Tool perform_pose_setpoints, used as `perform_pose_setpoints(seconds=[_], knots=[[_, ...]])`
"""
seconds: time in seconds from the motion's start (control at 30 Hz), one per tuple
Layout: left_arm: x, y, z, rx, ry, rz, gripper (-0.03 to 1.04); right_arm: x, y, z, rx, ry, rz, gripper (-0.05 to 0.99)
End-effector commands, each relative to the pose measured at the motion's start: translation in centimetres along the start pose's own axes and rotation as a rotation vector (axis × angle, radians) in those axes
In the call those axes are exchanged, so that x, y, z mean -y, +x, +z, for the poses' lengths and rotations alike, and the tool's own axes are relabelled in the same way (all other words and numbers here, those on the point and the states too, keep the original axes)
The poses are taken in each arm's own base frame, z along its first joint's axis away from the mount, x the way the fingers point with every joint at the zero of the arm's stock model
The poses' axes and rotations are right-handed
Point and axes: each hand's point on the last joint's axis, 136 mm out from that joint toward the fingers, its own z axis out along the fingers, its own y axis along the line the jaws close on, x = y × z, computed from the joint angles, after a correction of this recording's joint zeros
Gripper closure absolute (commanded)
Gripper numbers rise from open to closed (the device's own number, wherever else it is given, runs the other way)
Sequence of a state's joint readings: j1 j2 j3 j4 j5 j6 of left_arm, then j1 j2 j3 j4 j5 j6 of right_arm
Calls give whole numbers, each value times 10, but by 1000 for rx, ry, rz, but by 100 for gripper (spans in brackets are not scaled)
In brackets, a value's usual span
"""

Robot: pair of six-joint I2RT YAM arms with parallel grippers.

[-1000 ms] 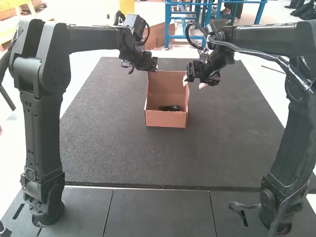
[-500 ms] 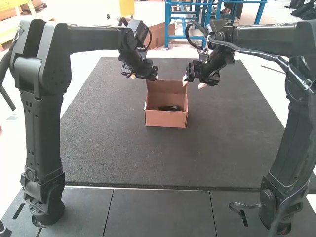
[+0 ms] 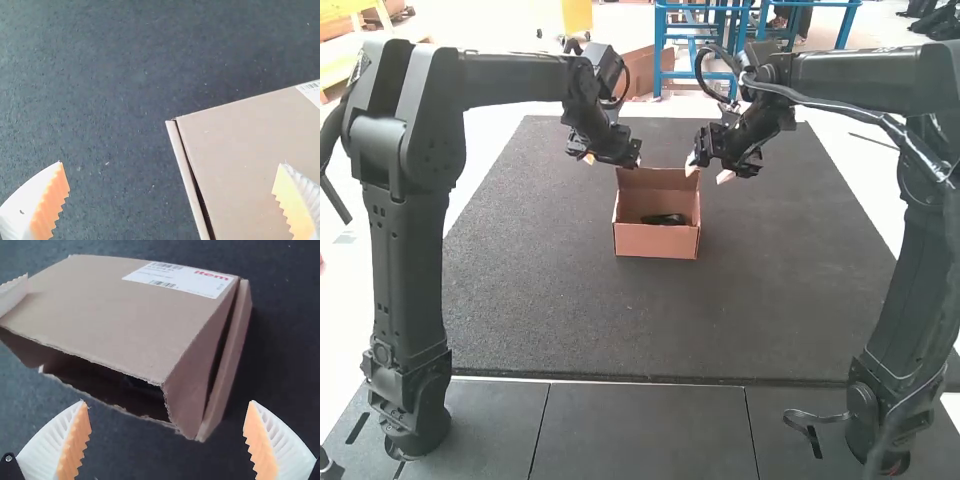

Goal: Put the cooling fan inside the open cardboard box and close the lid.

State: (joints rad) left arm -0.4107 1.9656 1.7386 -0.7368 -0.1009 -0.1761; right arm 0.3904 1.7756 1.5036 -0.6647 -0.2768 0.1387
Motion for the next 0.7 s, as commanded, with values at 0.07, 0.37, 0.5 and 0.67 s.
perform_pose_setpoints(seconds=[0.07,0.37,0.5,0.67], knots=[[6,13,13,-48,6,26,5,-2,8,6,-33,-39,21,23],[22,47,25,-131,23,91,5,0,2,2,-19,-40,26,23],[31,61,31,-155,31,121,5,3,3,-1,-25,-35,31,23],[43,77,38,-182,42,156,5,5,11,-2,-58,-24,26,23]])
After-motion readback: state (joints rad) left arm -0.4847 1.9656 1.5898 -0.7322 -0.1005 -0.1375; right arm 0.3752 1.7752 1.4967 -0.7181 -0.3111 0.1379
